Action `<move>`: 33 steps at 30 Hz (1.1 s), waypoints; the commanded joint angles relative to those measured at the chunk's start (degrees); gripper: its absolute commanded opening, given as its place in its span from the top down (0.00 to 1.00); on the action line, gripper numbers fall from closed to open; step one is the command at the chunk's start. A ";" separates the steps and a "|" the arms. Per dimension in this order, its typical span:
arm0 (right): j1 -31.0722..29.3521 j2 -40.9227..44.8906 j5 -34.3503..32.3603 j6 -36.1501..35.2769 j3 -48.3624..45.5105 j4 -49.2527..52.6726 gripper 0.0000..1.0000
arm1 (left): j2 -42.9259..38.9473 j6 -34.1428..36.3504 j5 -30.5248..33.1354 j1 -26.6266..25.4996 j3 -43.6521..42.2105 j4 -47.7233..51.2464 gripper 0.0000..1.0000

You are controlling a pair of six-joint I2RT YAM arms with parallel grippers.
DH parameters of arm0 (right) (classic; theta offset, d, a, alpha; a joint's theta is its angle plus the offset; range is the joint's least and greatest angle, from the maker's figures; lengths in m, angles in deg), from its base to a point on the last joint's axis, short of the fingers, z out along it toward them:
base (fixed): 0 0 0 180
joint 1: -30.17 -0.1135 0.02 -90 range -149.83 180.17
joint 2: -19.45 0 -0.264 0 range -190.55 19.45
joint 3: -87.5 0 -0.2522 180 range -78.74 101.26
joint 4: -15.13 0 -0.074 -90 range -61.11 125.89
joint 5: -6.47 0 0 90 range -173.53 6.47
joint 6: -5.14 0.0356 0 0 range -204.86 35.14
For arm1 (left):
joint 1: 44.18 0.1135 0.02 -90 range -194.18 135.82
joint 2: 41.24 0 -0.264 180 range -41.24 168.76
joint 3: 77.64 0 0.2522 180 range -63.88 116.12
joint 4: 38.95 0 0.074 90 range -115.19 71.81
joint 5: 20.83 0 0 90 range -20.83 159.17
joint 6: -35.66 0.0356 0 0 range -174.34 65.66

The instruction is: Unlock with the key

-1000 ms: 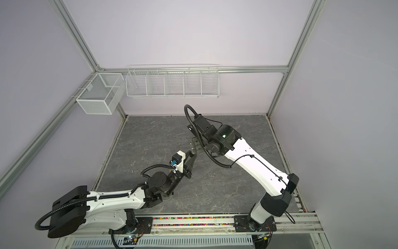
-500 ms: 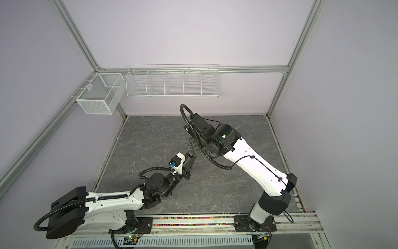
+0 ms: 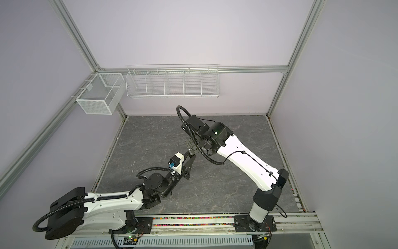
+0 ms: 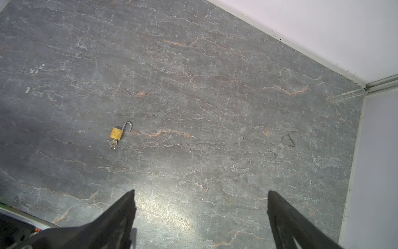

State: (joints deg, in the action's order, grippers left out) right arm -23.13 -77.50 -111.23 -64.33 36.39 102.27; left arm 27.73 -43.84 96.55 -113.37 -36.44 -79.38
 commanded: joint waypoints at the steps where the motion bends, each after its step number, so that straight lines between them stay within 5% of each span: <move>1: 0.59 0.32 -2.48 -1.35 0.29 3.59 0.04 | -1.80 2.13 -1.33 -0.33 -0.61 -3.18 1.00; 24: 3.94 15.21 6.47 -2.67 -12.35 -0.93 0.03 | -2.61 0.50 -1.30 -0.33 0.71 -0.73 1.00; 33: 4.52 19.37 16.30 -4.90 -19.73 -11.05 0.01 | -2.26 -2.58 -1.45 -0.33 1.90 0.98 1.00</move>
State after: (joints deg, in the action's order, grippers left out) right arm -18.97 -59.29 -98.99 -67.67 18.60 95.78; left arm 26.02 -45.11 94.86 -113.67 -37.16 -78.01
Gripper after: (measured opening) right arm 0.988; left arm 0.288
